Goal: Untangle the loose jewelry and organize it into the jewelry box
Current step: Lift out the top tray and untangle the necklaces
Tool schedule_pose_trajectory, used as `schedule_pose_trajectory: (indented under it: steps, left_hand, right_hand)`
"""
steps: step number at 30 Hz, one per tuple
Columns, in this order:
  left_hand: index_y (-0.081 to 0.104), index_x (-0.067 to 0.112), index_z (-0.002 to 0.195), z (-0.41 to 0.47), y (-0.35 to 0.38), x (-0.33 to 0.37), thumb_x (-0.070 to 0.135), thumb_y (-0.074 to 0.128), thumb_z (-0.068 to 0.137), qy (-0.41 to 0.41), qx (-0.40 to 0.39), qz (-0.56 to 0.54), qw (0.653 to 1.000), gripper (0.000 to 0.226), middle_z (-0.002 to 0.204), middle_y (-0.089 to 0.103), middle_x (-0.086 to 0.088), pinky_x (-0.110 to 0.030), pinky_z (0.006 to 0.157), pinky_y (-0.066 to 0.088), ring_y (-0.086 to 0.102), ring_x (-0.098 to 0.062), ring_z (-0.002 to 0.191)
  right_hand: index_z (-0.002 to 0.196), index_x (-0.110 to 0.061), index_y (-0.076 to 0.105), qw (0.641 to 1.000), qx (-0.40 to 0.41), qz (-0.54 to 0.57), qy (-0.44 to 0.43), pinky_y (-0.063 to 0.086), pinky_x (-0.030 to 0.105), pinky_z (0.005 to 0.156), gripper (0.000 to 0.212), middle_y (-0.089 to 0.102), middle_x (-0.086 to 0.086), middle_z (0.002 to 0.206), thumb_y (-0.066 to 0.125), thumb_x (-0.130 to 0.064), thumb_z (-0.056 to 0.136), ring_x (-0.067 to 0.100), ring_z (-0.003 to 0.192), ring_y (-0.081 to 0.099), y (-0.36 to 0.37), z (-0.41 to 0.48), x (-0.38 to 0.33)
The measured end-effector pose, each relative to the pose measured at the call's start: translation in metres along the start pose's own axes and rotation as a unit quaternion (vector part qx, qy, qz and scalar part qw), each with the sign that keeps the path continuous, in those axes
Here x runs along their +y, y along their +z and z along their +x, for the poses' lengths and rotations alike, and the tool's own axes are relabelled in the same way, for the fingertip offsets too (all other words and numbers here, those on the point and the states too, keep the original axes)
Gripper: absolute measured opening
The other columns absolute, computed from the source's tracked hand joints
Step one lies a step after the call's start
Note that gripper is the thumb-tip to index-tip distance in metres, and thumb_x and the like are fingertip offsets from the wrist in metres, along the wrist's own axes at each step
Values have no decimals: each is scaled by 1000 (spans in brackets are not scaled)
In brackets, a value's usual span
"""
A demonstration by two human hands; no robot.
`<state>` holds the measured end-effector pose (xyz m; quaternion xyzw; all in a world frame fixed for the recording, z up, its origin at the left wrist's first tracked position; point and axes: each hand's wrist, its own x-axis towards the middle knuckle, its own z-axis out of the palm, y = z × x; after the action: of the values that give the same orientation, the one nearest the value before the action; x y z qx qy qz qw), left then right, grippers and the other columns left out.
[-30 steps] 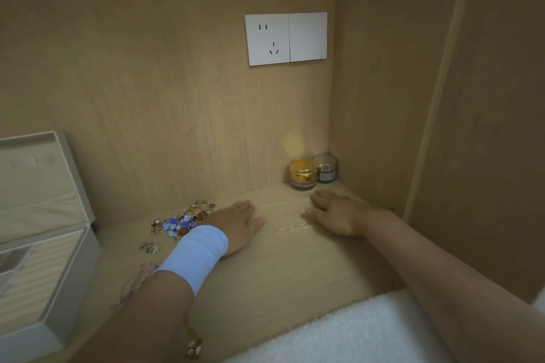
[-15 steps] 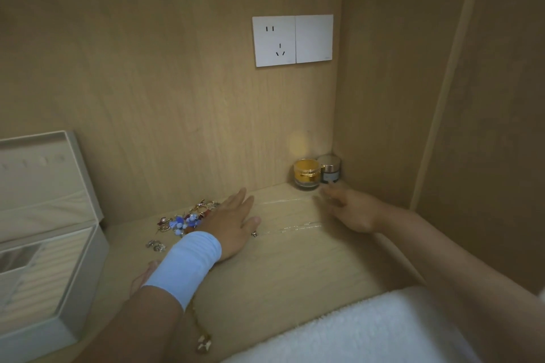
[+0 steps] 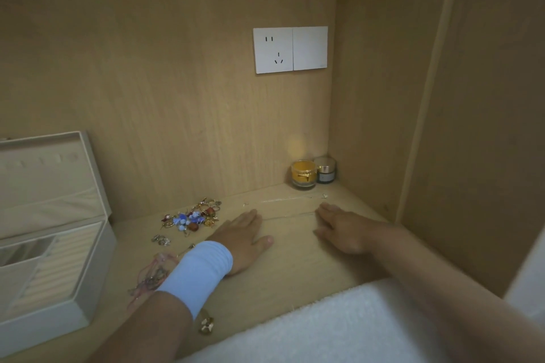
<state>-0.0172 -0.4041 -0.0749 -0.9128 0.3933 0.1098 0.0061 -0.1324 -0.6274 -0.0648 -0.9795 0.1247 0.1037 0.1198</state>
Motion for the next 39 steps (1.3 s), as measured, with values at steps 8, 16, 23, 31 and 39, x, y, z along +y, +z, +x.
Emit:
schedule_pose_trajectory:
  steps: [8,16,23,31,39]
  left_hand:
    - [-4,20,156,30,-5,-15,59,18,99,-34,5,8,999,73,163,-11,4,-38,123,6,-2,-15,151]
    - [-4,21,156,22,-9,-24,55,22,101,-14,30,-10,999,70,163,-13,7,-36,122,6,-3,-16,151]
    - [49,33,138,-46,-32,-50,38,44,99,20,174,-72,982,40,141,48,8,-34,111,33,44,-15,130]
    - [69,36,108,-123,-11,-79,28,56,90,11,182,-79,980,23,106,65,14,-29,92,47,58,-8,95]
    - [68,33,98,-121,12,-90,23,63,84,8,158,-97,983,18,95,60,13,-28,88,49,57,-8,88]
  right_hand:
    - [159,-16,12,1000,12,-14,7,11,43,124,63,-2,1,168,29,-47,106,19,154,0,-7,23,-6]
    - [160,-21,9,999,41,17,-7,9,44,125,63,-7,1,167,38,-34,105,18,154,-4,-7,28,-9]
    - [115,-22,69,981,117,74,-133,46,28,93,25,66,-3,123,51,-25,99,15,109,60,-18,-13,-101]
    - [78,-24,71,989,-16,8,-150,50,30,69,47,68,-9,78,75,-68,63,13,79,63,15,-37,-198]
    - [79,-24,74,987,-17,29,-159,51,26,73,9,70,-8,80,72,-33,82,13,83,64,6,-6,-187]
